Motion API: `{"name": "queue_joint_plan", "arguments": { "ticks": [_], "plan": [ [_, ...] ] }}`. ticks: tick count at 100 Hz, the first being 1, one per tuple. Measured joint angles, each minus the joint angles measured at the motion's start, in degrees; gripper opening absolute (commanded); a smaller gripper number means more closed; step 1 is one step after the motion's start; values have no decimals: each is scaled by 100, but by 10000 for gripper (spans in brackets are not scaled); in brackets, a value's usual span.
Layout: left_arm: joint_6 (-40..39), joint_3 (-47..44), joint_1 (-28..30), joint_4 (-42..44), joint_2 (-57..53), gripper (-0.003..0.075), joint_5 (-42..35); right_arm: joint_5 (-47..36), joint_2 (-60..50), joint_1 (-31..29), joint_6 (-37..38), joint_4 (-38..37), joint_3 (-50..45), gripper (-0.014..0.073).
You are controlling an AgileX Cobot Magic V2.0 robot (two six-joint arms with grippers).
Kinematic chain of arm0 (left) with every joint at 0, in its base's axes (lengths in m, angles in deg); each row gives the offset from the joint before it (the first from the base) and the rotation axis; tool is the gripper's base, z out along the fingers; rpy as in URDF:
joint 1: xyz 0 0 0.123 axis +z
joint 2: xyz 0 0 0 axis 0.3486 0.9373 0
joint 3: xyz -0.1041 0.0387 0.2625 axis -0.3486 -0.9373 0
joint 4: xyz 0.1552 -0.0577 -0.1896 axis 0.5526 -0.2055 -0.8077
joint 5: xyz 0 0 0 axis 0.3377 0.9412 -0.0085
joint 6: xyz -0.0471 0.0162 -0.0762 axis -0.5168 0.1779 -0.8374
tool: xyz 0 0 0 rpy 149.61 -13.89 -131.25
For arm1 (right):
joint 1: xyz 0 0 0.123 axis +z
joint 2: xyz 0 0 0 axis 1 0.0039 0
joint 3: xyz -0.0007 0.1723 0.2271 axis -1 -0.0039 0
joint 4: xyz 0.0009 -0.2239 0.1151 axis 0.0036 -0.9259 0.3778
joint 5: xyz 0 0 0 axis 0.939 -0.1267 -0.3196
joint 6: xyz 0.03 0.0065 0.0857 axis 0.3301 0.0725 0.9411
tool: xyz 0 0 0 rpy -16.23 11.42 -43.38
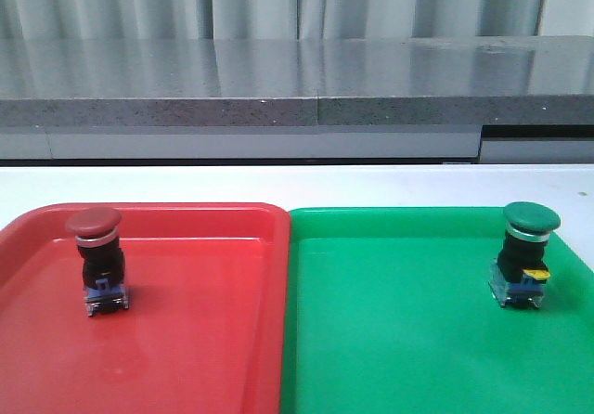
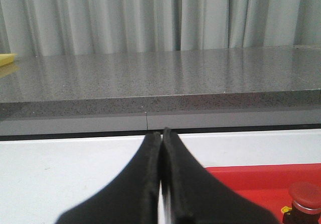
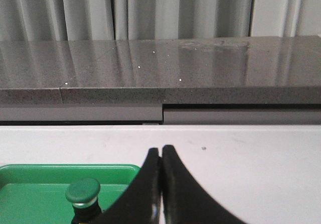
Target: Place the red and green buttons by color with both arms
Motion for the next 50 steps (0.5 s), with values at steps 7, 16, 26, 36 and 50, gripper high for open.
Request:
{"name": "queue_joint_plan", "arguments": {
  "ticks": [7, 16, 26, 36, 50],
  "plan": [
    [0, 0, 0, 0, 0, -20, 0, -96, 0, -34, -21, 52, -132, -57],
    [0, 0, 0, 0, 0, -20, 0, -184, 0, -34, -33, 89, -182, -57],
    [0, 0, 0, 0, 0, -20, 0, -209, 0, -34, -42, 89, -182, -57],
    [0, 0, 0, 0, 0, -20, 0, -223, 0, -34, -67, 89, -182, -57],
    [0, 0, 0, 0, 0, -20, 0, -223, 0, -34, -77, 89, -182, -57]
  ]
}}
